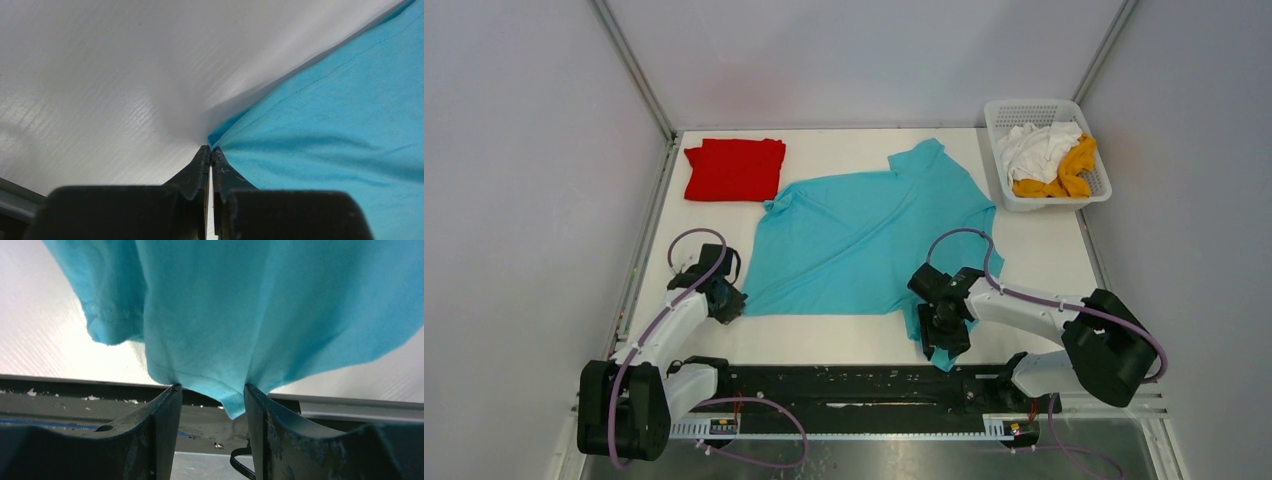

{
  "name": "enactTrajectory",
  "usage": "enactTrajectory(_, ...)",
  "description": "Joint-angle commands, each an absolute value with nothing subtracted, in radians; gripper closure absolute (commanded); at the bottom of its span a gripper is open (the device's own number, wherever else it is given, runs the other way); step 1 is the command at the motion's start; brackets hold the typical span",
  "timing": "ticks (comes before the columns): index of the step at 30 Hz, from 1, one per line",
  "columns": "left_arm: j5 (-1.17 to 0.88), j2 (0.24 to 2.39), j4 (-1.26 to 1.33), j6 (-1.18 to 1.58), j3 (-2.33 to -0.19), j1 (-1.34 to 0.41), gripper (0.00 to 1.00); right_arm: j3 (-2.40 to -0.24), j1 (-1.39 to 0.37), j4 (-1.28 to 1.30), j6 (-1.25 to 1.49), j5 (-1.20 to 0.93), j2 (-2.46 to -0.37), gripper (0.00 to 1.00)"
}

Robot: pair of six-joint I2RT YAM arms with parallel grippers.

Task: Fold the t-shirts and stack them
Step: Grab the side of the flattened tshirt closest away from the robot with both arms

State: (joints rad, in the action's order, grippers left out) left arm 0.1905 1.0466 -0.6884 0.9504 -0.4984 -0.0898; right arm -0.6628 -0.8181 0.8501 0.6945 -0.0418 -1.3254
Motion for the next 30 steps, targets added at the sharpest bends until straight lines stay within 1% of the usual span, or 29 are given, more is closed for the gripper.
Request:
enactTrajectory(1,0.193,1.042,-0.674,0.951,-0.518,-0.092,1.00,-0.641,-0.828,0.775,0.733,-0.026,-1.369,0.44)
enactTrajectory(2,0.192,1.045,-0.677,0.951,-0.520,-0.091,1.00,-0.637,-0.828,0.768,0.741,-0.017,-1.384,0.44)
enactTrajectory(4,0.194,1.048,-0.676,0.952,-0.523,-0.092,1.00,-0.636,-0.828,0.768,0.755,0.022,-1.408,0.49)
enactTrajectory(7,0.201,1.041,-0.690,0.952,-0.531,-0.092,1.00,-0.640,-0.828,0.788,0.787,0.069,-1.414,0.65)
enactTrajectory(9,0.208,1.029,-0.705,0.953,-0.535,-0.091,1.00,-0.641,-0.828,0.807,0.804,0.072,-1.394,0.82)
enactTrajectory(10,0.215,1.020,-0.718,0.955,-0.536,-0.091,1.00,-0.644,-0.828,0.823,0.808,0.073,-1.377,0.88)
enactTrajectory(12,0.225,0.995,-0.740,0.961,-0.536,-0.092,1.00,-0.648,-0.828,0.862,0.806,0.072,-1.320,0.96)
enactTrajectory(15,0.240,0.949,-0.789,0.973,-0.518,-0.091,1.00,-0.663,-0.828,0.954,0.799,0.078,-1.188,1.00)
enactTrajectory(17,0.238,0.911,-0.822,0.993,-0.497,-0.092,1.00,-0.679,-0.828,1.038,0.803,0.098,-1.120,1.00)
enactTrajectory(20,0.175,0.861,-0.837,1.008,-0.478,-0.091,1.00,-0.694,-0.828,1.135,0.796,0.082,-1.042,1.00)
enactTrajectory(22,0.195,0.825,-0.894,1.055,-0.488,-0.102,1.00,-0.687,-0.828,1.165,0.799,0.053,-0.995,1.00)
enactTrajectory(26,0.204,0.719,-0.994,1.117,-0.516,-0.108,1.00,-0.673,-0.828,1.195,0.815,0.004,-0.942,1.00)
enactTrajectory(30,0.227,0.621,-1.079,1.176,-0.537,-0.127,1.00,-0.690,-0.827,1.268,0.807,0.015,-0.937,1.00)
